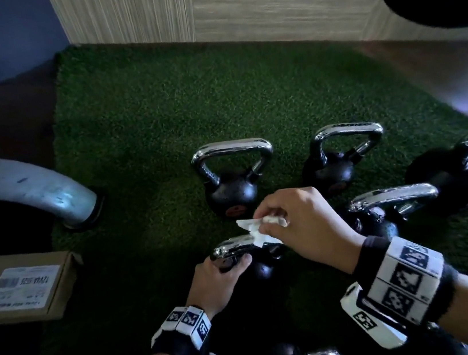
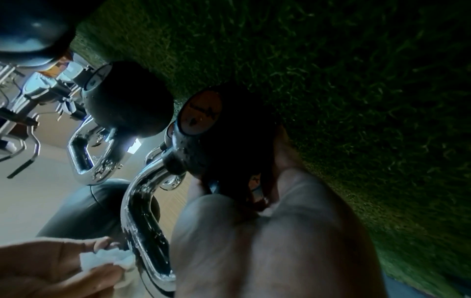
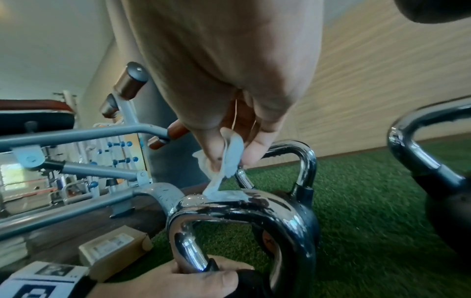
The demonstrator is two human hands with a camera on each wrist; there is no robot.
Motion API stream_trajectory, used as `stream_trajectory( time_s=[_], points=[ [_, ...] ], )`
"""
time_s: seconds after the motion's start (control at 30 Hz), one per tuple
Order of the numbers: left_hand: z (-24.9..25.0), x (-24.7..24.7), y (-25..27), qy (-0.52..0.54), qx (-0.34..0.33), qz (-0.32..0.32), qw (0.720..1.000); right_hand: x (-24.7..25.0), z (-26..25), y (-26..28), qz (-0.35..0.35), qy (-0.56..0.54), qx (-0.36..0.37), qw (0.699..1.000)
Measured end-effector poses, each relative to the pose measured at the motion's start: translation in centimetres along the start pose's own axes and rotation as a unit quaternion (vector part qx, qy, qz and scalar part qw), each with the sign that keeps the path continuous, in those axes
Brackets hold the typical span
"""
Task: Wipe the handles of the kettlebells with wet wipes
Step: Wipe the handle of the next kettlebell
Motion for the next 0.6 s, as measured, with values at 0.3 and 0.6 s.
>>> stream_trajectory(
  time_s=[0.3, 0.6],
  points=[
    [-0.4, 0.1, -0.2, -0.006, 0.025, -0.012, 1.000, 0.4, 2.4, 0.3, -0.076, 0.075, -0.063, 0.992],
    [0.5, 0.4, 0.1, -0.010, -0.004, -0.007, 1.000, 0.4, 2.8, 0.6, -0.014, 0.033, -0.085, 0.996]
  ],
)
Point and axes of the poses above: each hand's wrist, its own y-axis away from the middle knuckle, its own x-axis out of the back of the hand, z = x × y, the point moved 3 cm from there along -y, towards the middle knuckle, and after that the axes turned 15 degrees about -x, right-handed, at the moved point
